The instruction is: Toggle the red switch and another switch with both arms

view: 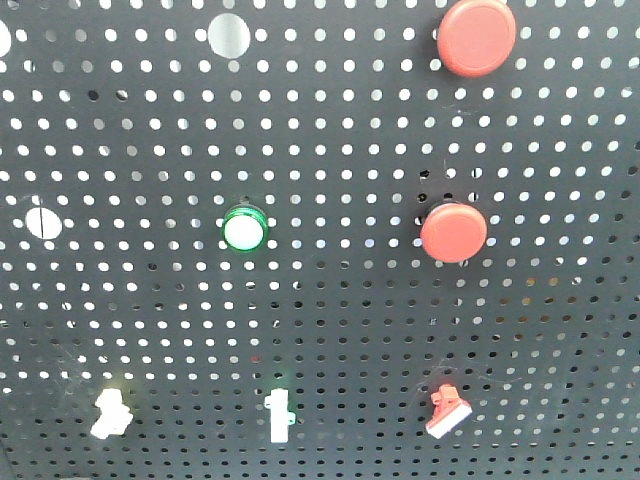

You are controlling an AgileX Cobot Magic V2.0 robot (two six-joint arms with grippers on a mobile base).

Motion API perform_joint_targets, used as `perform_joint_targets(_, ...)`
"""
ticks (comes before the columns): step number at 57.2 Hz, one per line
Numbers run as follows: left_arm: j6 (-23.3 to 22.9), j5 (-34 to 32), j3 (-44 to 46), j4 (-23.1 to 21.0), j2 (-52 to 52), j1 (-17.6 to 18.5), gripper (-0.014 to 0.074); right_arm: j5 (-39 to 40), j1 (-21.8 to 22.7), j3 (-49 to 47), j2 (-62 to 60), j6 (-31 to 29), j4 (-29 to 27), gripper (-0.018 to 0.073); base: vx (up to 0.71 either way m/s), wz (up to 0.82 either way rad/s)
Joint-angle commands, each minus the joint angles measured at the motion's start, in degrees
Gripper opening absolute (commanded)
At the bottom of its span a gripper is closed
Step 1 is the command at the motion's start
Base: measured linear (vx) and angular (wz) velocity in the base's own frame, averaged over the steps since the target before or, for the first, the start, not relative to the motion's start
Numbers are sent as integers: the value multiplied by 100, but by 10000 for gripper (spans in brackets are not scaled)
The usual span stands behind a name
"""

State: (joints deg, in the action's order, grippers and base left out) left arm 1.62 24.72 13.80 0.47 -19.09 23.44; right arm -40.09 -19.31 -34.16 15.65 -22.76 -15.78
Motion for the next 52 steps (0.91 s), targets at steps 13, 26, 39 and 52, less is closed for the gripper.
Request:
perform_joint_targets(13, -63, -1487, -1140, -169, 1793, -1304, 3, 453, 3, -172, 76, -14, -29, -1, 0, 0)
perform_joint_targets(26, -269, -2028, -1644, -128, 2082, -1674, 3, 428, 3, -172, 80, -14, -29, -1, 0, 0)
perform_joint_targets(39, -269, -2122, -1644, -171, 2077, -1674, 3, 428, 3, -172, 80, -14, -29, -1, 0, 0)
perform_joint_targets(52, -269, -2122, -1644, -171, 2077, -1674, 3, 428, 3, -172, 80, -14, -29, -1, 0, 0)
